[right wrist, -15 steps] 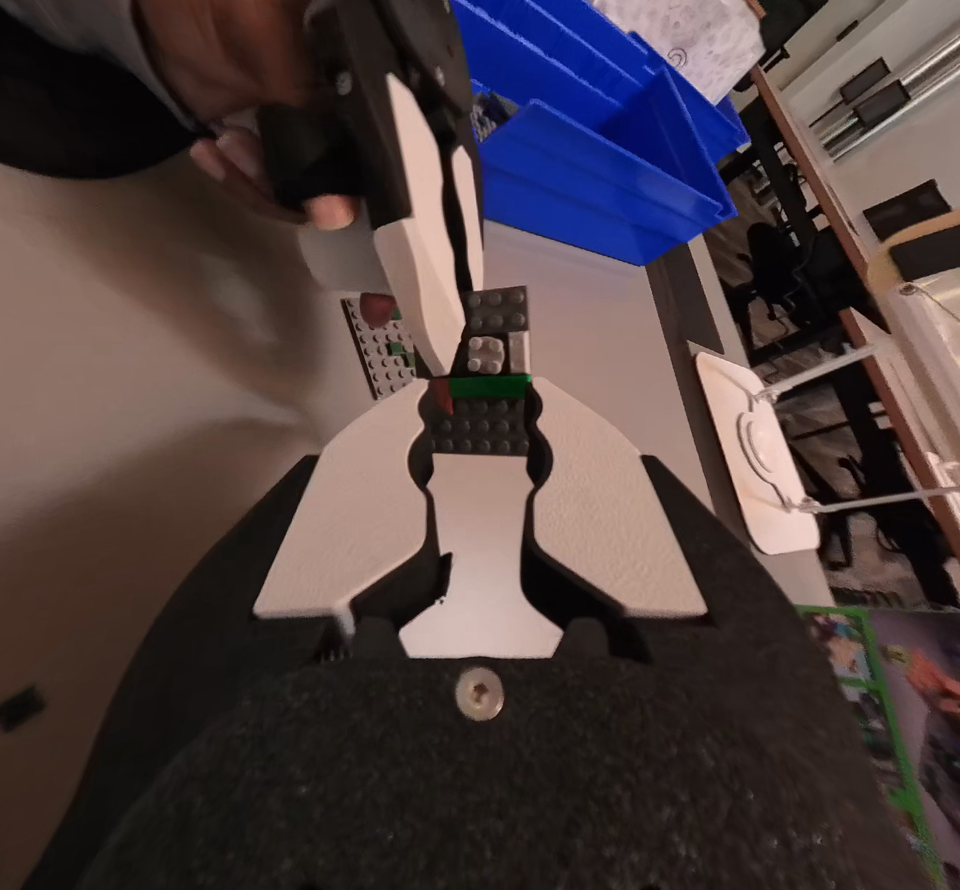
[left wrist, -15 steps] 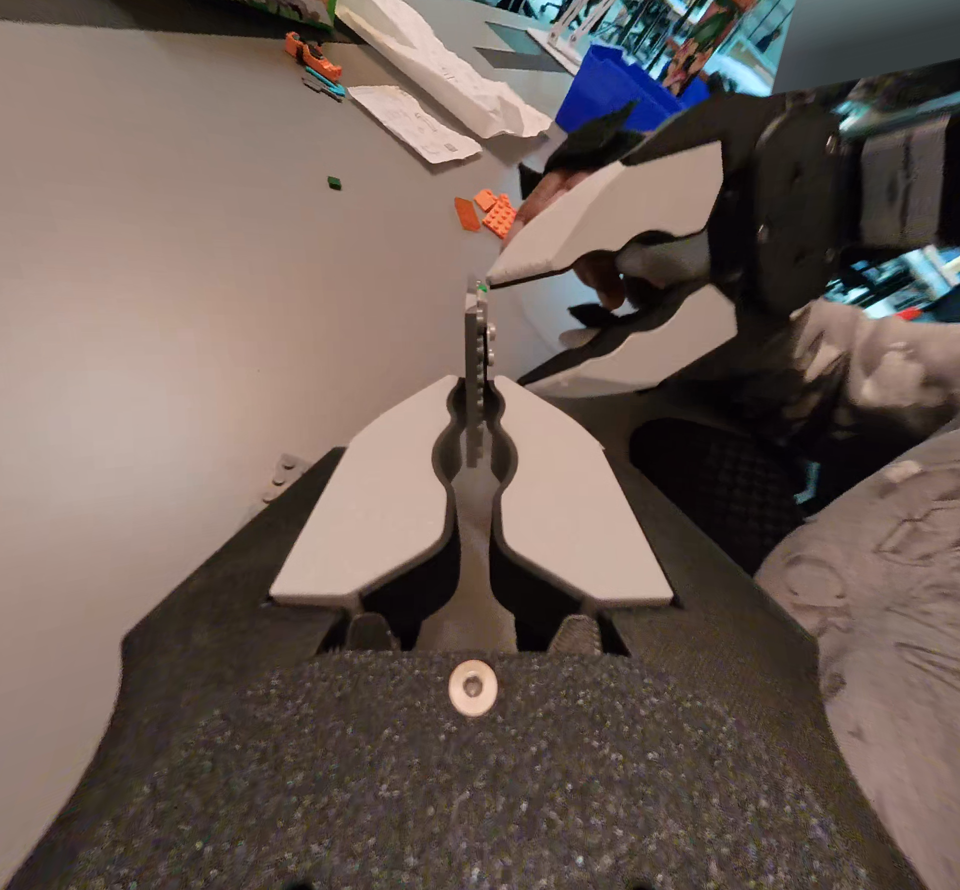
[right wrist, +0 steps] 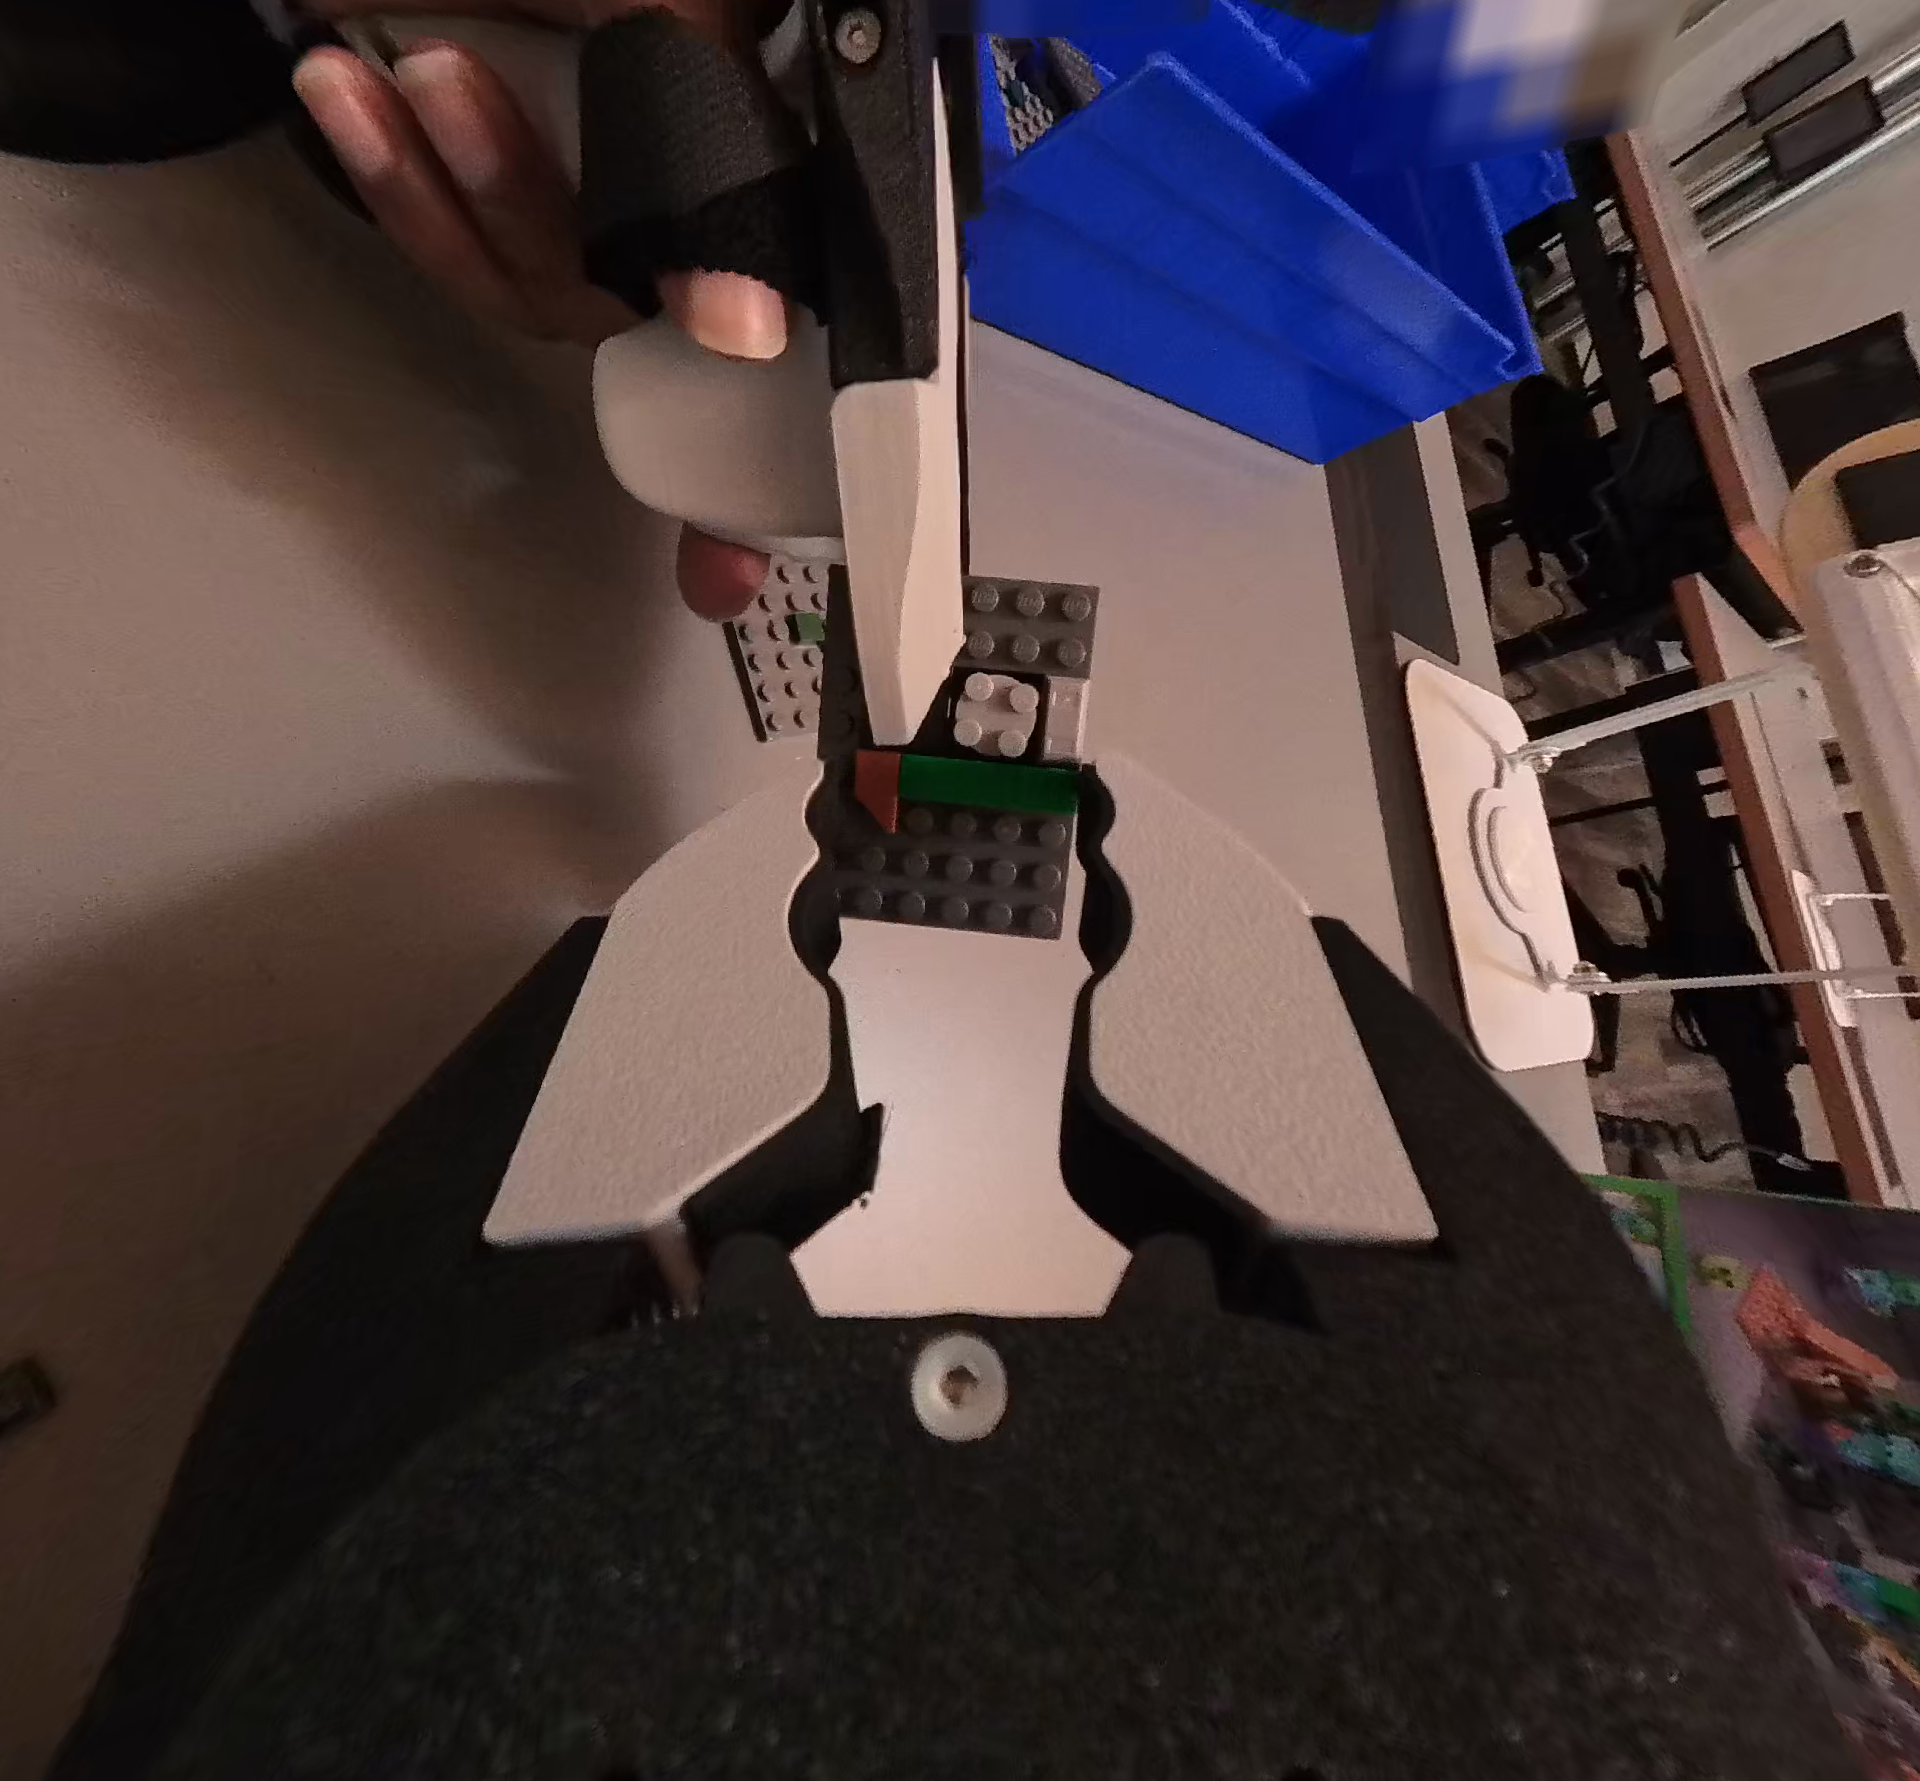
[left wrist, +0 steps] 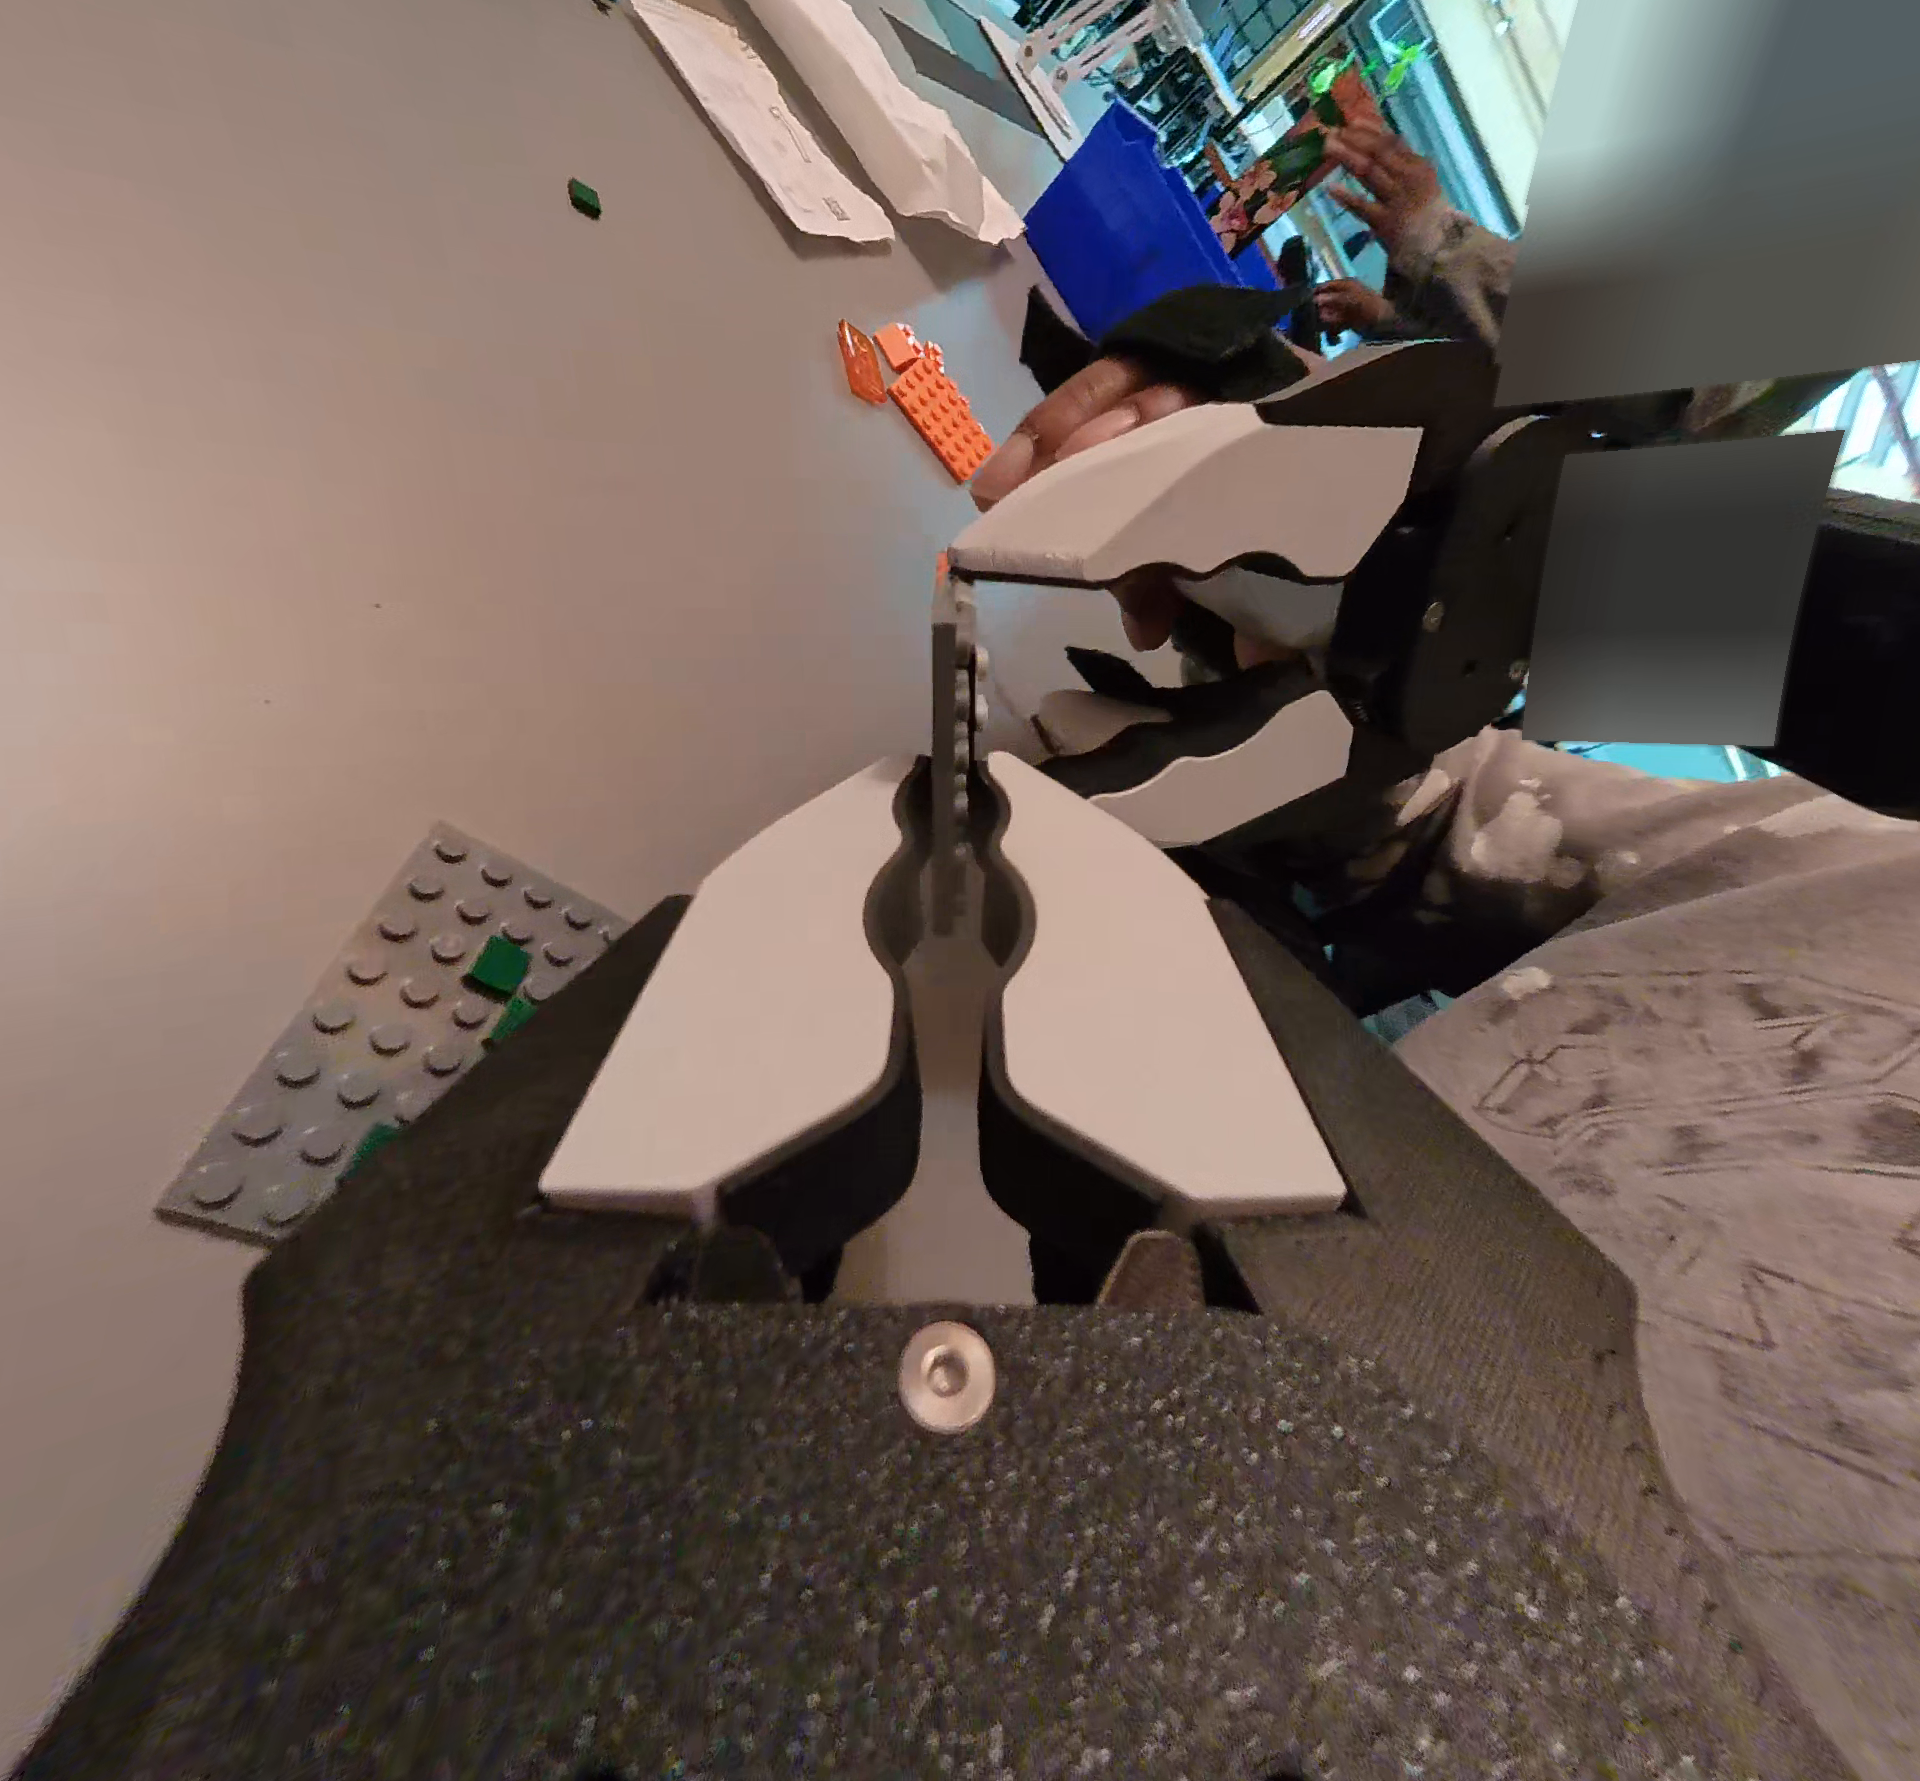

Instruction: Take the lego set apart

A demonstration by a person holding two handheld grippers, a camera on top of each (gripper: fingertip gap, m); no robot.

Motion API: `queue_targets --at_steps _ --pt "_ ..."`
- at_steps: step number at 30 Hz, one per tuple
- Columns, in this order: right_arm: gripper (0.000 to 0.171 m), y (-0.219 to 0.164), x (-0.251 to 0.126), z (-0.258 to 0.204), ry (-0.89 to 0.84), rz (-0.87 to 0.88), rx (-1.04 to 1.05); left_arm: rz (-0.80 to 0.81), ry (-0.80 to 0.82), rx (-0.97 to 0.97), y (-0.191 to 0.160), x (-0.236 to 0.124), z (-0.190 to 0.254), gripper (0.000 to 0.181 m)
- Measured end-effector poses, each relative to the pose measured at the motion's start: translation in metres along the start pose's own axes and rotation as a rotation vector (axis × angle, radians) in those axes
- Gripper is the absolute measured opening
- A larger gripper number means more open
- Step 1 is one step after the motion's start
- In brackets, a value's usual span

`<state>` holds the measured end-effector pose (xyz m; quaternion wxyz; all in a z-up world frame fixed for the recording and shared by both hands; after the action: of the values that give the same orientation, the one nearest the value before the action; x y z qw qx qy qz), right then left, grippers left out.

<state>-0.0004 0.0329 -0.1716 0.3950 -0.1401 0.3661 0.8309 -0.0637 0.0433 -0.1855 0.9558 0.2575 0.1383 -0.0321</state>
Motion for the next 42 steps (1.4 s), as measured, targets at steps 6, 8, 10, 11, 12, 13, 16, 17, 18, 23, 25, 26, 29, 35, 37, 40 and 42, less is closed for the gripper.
queue_targets --at_steps 6,8,10,11,12,13,16,17,18,23,25,26,29,35,37,40,42 --pt "0.04 -0.001 -0.002 -0.004 0.069 0.027 0.042 -0.057 -0.022 -0.015 -0.007 0.001 0.0 0.007" --pt "0.04 -0.001 -0.002 -0.006 0.085 0.029 0.041 -0.067 -0.023 -0.018 -0.008 0.002 0.0 0.007" --pt "0.04 0.0 -0.003 -0.006 0.077 0.026 0.025 -0.069 -0.036 -0.024 -0.008 0.002 0.001 0.007" --pt "0.04 0.0 -0.003 -0.007 0.081 0.023 0.022 -0.077 -0.036 -0.025 -0.009 0.002 0.001 0.007" --pt "0.04 0.0 -0.003 -0.008 0.087 0.02 0.013 -0.085 -0.03 -0.015 -0.011 0.003 0.0 0.007" --pt "0.04 -0.001 -0.003 -0.009 0.087 0.018 0.002 -0.091 -0.024 -0.008 -0.012 0.004 0.0 0.007" --pt "0.04 0.0 -0.003 -0.009 0.063 0.032 -0.011 -0.094 -0.033 -0.011 -0.011 0.002 0.0 0.007" --pt "0.039 0.0 -0.003 -0.009 0.055 0.034 -0.021 -0.094 -0.036 -0.018 -0.011 0.002 0.0 0.007" --pt "0.039 0.0 -0.002 -0.009 0.044 0.035 -0.035 -0.096 -0.032 -0.019 -0.011 0.002 -0.001 0.007" --pt "0.039 0.001 -0.002 -0.006 0.003 0.05 -0.058 -0.091 -0.053 -0.045 -0.007 0.001 -0.002 0.007" --pt "0.039 0.002 -0.003 -0.004 -0.004 0.054 -0.059 -0.086 -0.06 -0.043 -0.006 0.0 -0.001 0.007" --pt "0.039 0.003 -0.004 -0.003 -0.007 0.059 -0.055 -0.083 -0.073 -0.053 -0.005 0.0 0.0 0.007" --pt "0.038 0.004 -0.005 -0.001 -0.014 0.07 -0.05 -0.079 -0.093 -0.069 -0.004 -0.001 0.001 0.007" --pt "0.0 0.012 -0.024 0.017 -0.102 0.209 0.007 -0.077 0.004 -0.043 -0.006 0.0 -0.015 0.007" --pt "0.0 0.011 -0.04 0.031 -0.103 0.194 0.032 -0.065 -0.093 -0.132 -0.002 -0.007 -0.012 0.007" --pt "0.0 0.009 -0.036 0.026 -0.098 0.162 -0.003 -0.028 -0.088 -0.035 0.008 -0.006 0.004 0.007" --pt "0.018 0.005 -0.026 0.019 -0.074 0.122 -0.017 -0.018 -0.095 -0.062 0.009 -0.003 0.003 0.007"
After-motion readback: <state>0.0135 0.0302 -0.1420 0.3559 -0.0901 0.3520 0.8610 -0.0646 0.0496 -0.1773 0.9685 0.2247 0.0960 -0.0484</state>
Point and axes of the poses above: each gripper's, where its closed fingertips meet, x out along the fingers, y out of its top, z = x × y across the jaws, the point moved 4 cm from there along -x, back along the fingers, and after that the axes turned 11 degrees about -x, right-handed, at the moved point
